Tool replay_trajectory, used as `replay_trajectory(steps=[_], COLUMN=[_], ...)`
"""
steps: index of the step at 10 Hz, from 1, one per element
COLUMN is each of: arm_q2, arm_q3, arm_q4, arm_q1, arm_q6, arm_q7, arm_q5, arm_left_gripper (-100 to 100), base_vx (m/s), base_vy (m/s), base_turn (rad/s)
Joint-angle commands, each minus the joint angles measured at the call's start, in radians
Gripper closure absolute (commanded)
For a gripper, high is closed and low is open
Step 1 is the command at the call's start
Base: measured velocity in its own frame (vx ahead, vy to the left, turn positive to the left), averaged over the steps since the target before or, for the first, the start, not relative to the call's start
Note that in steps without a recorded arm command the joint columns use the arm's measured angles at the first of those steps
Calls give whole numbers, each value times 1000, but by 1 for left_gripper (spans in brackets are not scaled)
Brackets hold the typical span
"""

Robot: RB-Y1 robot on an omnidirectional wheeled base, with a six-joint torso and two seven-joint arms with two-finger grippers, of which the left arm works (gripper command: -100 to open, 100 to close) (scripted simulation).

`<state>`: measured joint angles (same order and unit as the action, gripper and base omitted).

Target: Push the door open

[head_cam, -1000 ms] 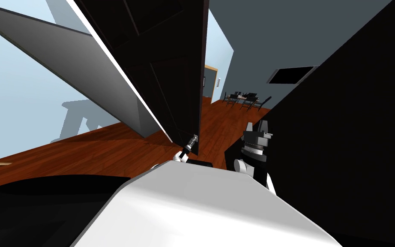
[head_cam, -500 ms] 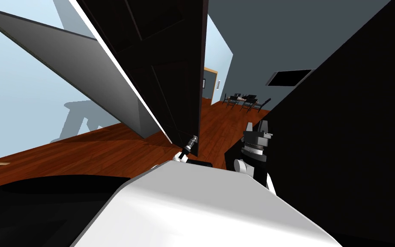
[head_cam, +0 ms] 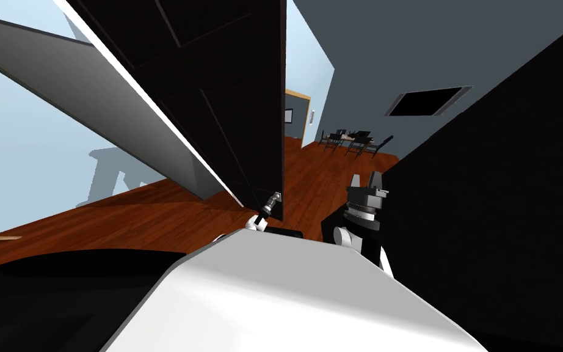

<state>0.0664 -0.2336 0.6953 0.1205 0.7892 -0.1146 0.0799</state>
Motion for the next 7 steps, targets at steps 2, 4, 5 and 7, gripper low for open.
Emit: replay_trajectory(steps=[2,4,5,7], arm_q2=[8,4,0,-13], arm_q3=[20,25,28,34], arm_q4=[8,11,13,17], arm_q1=[-6,-9,-10,-14], arm_q6=[-4,-8,-10,-15], arm_q7=[7,8,9,10], arm_q5=[-11,-16,-18,-24], arm_left_gripper=[-100,-100,-100,-100], base_vx=[-14,-225,-226,-223], base_vy=[-20,-53,-58,-74], base_turn=[132,62,58,78])
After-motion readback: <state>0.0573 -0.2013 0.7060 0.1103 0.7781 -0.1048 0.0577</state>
